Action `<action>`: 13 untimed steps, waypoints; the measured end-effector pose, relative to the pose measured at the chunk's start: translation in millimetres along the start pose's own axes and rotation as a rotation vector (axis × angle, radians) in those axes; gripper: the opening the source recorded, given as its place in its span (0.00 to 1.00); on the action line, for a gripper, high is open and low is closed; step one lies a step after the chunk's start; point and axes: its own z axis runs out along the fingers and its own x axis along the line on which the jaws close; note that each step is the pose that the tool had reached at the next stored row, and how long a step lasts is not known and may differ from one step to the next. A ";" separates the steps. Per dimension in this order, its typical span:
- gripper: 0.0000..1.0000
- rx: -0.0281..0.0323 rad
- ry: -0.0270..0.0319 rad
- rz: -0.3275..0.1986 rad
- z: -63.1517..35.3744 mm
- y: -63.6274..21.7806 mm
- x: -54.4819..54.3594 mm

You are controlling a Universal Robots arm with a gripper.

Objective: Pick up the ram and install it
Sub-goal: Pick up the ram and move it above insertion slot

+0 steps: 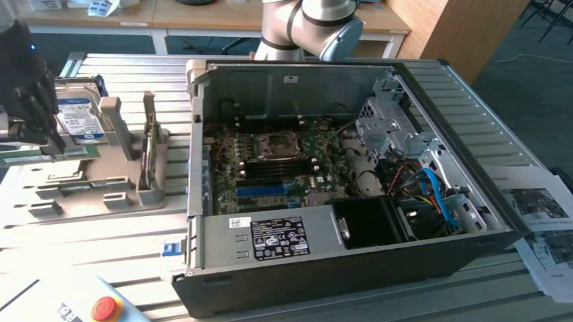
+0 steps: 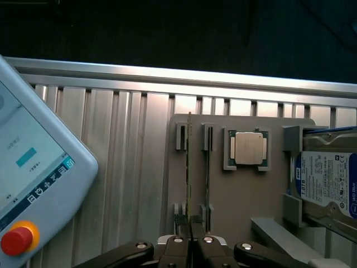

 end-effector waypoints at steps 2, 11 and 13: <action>0.12 0.0000 -0.0001 0.001 -5.0 0.2 -0.1; 0.12 0.0001 -0.0003 0.006 -28.6 1.1 -0.6; 0.12 0.0002 -0.0003 0.007 -33.4 1.4 -0.7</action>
